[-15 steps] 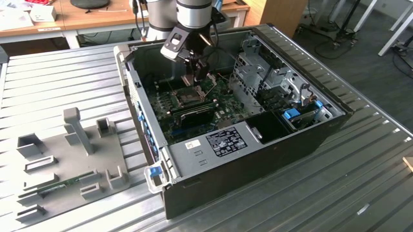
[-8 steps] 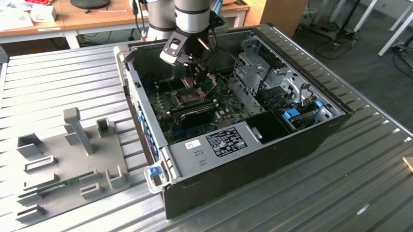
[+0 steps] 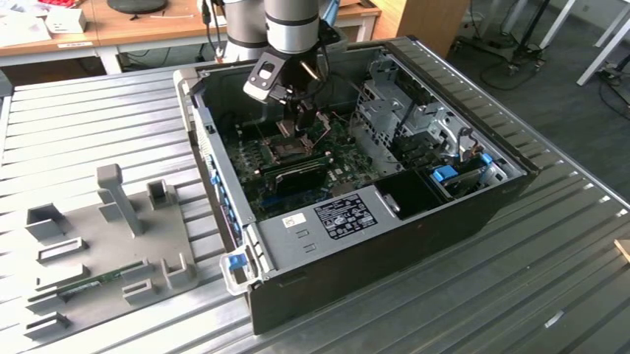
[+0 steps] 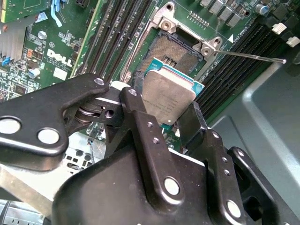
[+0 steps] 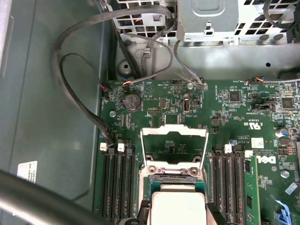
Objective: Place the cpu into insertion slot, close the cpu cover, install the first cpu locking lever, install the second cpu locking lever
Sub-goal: 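Place the cpu into insertion slot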
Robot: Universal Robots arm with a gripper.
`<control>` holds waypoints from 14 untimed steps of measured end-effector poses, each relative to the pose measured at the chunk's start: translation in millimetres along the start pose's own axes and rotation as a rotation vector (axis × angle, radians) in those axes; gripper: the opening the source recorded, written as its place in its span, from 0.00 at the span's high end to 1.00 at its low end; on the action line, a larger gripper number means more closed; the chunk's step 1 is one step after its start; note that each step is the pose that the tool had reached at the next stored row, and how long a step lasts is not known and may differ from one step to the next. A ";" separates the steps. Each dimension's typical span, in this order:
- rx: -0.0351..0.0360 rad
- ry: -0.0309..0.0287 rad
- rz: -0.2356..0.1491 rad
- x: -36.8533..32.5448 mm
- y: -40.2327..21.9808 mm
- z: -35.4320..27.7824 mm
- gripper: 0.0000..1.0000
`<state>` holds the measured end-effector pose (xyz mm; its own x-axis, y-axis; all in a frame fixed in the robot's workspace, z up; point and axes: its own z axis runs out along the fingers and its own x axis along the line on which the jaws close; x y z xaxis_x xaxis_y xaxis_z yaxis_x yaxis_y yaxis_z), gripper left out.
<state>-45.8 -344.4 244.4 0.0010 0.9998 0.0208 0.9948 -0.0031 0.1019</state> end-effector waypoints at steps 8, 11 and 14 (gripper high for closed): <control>0.0064 -0.0001 0.000 0.0 -0.1 0.2 0.46; 0.0064 0.0003 0.000 0.0 -0.1 1.5 0.46; 0.0065 0.0002 0.000 -0.1 -0.5 5.0 0.46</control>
<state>-45.8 -344.4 239.3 0.0011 0.9998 0.0210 0.9954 -0.0031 0.0955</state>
